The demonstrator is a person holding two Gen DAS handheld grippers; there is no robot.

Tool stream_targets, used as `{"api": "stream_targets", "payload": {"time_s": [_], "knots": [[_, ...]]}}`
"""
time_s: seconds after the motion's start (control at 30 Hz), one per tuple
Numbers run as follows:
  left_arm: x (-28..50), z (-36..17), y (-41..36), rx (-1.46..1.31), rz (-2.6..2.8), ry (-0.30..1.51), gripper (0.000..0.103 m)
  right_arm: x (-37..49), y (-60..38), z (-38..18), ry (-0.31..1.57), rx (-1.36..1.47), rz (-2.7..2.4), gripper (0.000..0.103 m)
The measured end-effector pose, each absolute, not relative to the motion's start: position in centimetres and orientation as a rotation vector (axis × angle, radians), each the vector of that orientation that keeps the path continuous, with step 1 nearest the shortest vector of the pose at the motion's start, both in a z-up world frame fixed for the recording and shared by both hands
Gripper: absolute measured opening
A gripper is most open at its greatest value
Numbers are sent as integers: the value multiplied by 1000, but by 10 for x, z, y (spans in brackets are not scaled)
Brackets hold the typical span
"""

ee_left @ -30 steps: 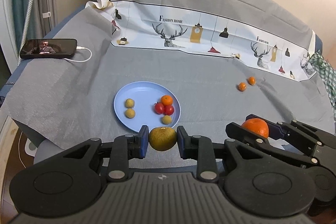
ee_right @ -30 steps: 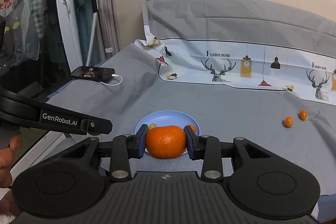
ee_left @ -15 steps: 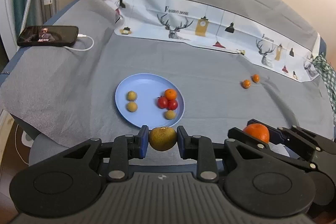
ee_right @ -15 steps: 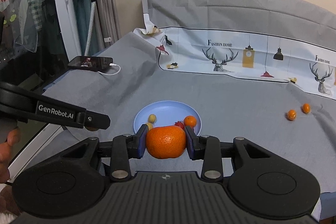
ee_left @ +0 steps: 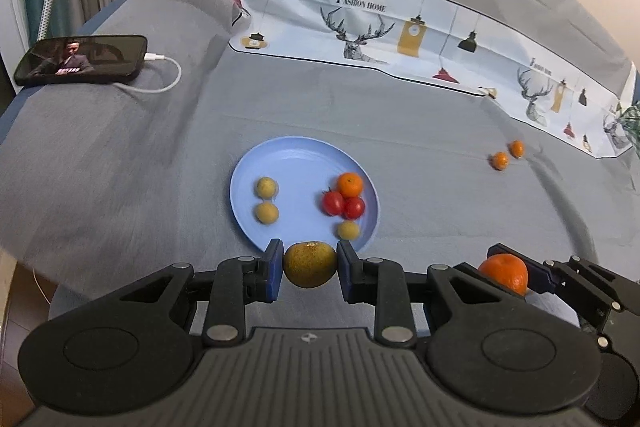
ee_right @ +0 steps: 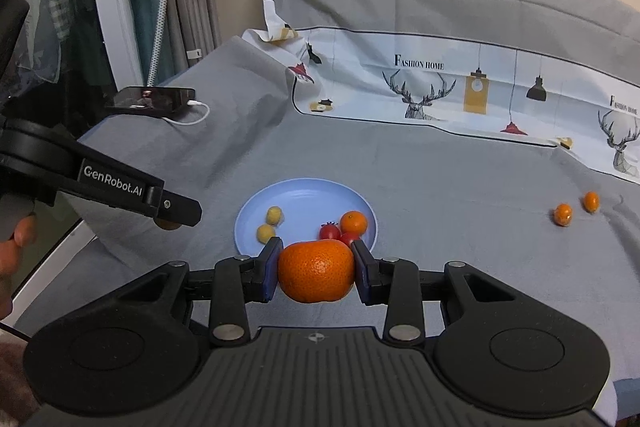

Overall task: Organize fruits
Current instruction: 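Carry the yellow fruit and orange to the blue plate and open both tools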

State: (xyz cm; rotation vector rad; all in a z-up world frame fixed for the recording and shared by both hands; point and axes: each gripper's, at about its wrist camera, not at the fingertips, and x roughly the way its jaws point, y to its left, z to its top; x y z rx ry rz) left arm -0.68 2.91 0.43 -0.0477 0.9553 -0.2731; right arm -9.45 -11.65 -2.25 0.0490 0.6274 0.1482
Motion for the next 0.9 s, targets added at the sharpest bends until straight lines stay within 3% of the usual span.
{"api": "stream_targets", "payload": {"time_s": [0.5, 0.83, 0.87, 0.9], "knots": [[150, -66, -16, 22, -242, 1020, 31, 45, -136, -80, 686, -13, 155, 39], [207, -115, -28, 79, -217, 1059, 32, 118, -127, -124, 705, -60, 221, 39], [209, -116, -28, 80, -216, 1054, 34, 123, -126, -127, 708, -65, 231, 39], [210, -116, -27, 81, -220, 1051, 51, 127, -125, -129, 710, -71, 245, 40]]}}
